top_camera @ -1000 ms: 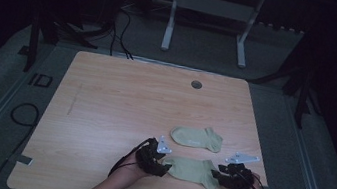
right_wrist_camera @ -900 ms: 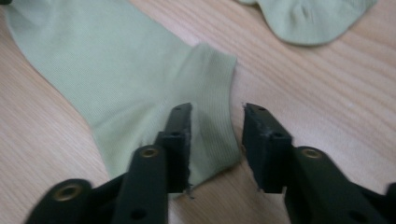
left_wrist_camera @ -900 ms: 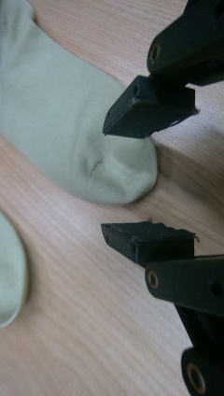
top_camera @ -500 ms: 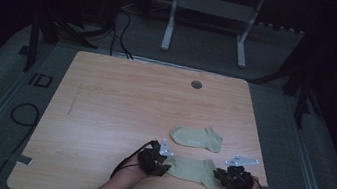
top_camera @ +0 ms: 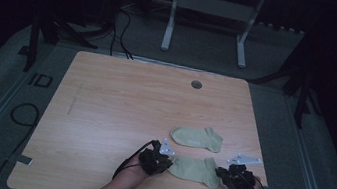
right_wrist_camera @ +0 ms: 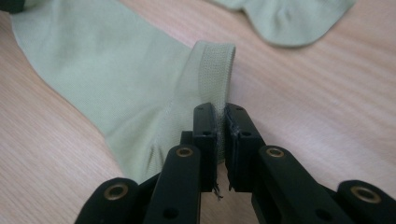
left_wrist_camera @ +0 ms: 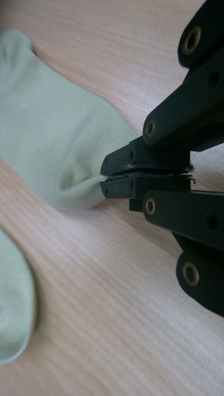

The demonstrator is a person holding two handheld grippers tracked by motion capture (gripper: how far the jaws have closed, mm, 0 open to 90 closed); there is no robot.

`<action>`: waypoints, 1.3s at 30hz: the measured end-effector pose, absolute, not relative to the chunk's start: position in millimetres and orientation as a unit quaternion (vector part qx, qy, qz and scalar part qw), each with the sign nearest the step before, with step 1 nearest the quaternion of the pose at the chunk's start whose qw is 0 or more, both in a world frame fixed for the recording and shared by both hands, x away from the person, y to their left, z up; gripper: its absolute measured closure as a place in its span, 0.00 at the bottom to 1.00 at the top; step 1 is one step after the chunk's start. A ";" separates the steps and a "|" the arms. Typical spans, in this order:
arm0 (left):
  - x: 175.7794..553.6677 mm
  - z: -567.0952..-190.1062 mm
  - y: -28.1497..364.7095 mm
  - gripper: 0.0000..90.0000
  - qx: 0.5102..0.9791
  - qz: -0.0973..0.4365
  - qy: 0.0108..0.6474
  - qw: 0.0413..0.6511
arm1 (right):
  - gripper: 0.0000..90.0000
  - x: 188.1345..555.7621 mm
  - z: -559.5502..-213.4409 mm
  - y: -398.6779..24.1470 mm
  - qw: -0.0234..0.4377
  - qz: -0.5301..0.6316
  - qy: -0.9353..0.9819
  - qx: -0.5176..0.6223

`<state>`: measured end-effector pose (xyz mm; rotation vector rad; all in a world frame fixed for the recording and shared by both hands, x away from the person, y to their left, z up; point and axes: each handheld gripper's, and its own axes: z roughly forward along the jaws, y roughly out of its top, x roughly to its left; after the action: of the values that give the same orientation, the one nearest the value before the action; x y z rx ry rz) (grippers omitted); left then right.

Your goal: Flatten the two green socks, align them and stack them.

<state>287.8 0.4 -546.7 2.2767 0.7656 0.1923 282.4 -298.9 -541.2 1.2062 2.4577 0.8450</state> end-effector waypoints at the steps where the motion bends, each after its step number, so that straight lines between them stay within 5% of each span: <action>1: 288.0 -544.5 1.1 0.97 0.881 0.076 0.297 0.361 | 0.93 282.3 -537.8 -299.2 0.141 0.296 0.848 0.416; 20: 330.1 -506.0 6.2 0.97 0.854 0.110 0.326 0.390 | 0.93 331.0 -486.2 -302.1 0.172 0.333 0.821 0.430; 39: 377.4 -528.1 -3.6 0.97 0.866 0.119 0.350 0.335 | 0.93 392.3 -510.3 -300.5 0.145 0.296 0.822 0.464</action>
<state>377.4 -3.6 -528.1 2.2602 0.9141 0.3097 392.3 -300.5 -510.3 1.3371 2.3692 0.8536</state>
